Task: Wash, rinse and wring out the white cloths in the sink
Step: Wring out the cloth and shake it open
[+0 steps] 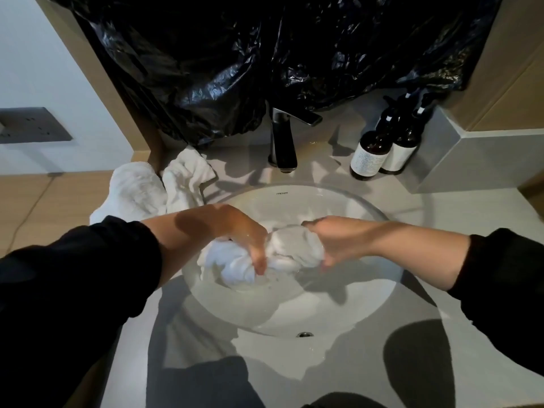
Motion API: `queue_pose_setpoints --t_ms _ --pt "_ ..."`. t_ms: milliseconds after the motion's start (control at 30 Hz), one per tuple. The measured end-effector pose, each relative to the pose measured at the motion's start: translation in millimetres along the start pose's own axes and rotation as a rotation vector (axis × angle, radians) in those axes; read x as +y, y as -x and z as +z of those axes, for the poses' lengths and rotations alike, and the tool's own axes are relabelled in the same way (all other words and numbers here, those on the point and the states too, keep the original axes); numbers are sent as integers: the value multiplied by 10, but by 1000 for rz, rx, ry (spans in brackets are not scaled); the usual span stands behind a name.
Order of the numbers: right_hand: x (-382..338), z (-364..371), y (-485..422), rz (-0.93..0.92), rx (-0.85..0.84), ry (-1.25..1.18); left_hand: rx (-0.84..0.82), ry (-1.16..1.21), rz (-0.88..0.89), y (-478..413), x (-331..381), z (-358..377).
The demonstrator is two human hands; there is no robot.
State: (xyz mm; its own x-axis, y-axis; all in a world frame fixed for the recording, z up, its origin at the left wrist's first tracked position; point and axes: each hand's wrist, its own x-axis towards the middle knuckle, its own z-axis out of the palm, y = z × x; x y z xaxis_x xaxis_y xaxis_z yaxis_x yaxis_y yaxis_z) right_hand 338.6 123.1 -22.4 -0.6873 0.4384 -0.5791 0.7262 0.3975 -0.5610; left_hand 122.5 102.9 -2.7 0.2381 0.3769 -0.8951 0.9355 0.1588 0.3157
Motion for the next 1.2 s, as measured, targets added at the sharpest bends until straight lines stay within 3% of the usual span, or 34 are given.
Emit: queue_pose_setpoints --t_ms 67,100,233,300,433,567,600,733,833,933,1000,1133,1200 --pt "-10 -10 -20 -20 308 525 -11 153 29 -49 -6 27" --pt "21 -12 -50 -36 402 656 -13 216 64 -88 -24 42" --pt "175 2 -237 -2 618 665 -180 604 168 -255 -87 72" --pt "208 30 -234 34 667 603 -168 643 203 -304 -104 42" --pt "273 21 53 56 455 -10 -42 501 327 -282 -131 -29" --pt "592 -53 103 81 188 -1161 95 318 432 -254 -85 -38" --pt "633 -22 59 93 137 -1335 124 293 460 -255 -51 -25" --pt "578 314 -216 149 -23 -1479 268 134 549 -176 79 -24" --pt "560 454 -209 -69 -341 -1551 427 -112 517 -173 55 -7" --pt "564 388 -74 -151 -379 -1420 652 -445 415 -209 -3 56" --pt "475 300 -37 -81 -361 -1166 734 -651 387 -252 -15 77" --pt "199 152 -73 20 -36 -190 686 -951 241 -387 79 91" --pt "120 99 -104 154 96 121 571 -787 170 -452 141 107"
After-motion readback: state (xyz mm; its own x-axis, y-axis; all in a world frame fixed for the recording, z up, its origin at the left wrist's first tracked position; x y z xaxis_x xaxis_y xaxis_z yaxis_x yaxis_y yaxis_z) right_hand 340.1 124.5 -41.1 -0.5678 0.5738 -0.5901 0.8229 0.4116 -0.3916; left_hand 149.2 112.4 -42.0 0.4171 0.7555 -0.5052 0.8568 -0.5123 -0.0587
